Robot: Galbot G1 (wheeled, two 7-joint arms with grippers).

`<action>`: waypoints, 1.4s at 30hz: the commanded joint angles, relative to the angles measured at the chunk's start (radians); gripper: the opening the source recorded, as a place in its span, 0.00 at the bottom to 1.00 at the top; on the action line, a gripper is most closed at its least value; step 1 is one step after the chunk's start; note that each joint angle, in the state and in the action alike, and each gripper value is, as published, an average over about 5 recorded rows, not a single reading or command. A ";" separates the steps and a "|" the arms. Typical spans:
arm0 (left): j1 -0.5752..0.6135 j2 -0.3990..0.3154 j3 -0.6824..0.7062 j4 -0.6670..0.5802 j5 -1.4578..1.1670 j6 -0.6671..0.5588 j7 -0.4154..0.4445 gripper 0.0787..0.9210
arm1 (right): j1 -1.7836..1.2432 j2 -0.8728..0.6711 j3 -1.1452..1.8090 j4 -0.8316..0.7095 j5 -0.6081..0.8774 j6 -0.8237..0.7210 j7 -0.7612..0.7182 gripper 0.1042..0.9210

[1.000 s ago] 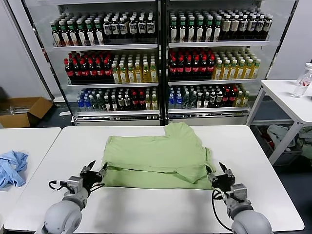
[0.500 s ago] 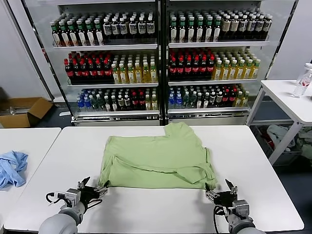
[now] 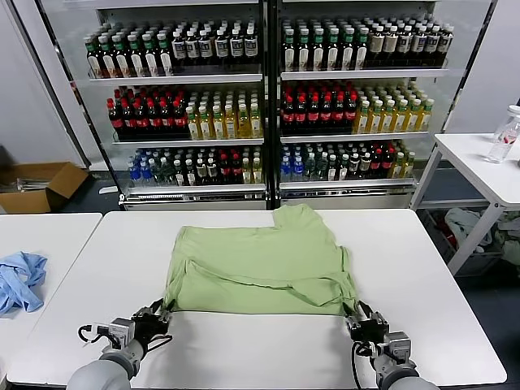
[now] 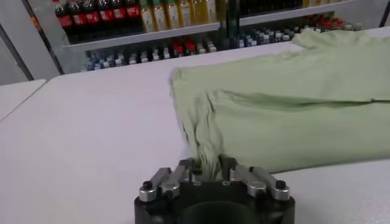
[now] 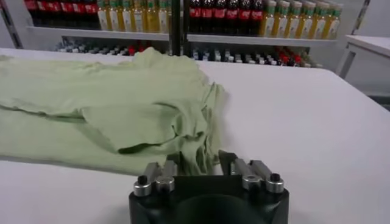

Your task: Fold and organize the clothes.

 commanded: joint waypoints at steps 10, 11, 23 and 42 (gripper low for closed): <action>0.086 -0.018 -0.027 -0.088 -0.012 -0.013 0.028 0.01 | -0.076 -0.012 0.023 0.087 0.032 0.000 -0.027 0.00; 0.111 -0.011 -0.037 -0.118 -0.016 -0.012 0.028 0.01 | -0.103 -0.019 0.035 0.116 0.029 -0.001 -0.027 0.00; 0.448 0.088 -0.256 -0.279 0.032 0.001 0.123 0.01 | -0.385 -0.040 0.136 0.320 -0.072 0.032 -0.020 0.00; 0.437 0.067 -0.326 -0.421 0.122 0.008 0.119 0.32 | -0.372 -0.035 0.188 0.445 -0.164 0.036 0.032 0.29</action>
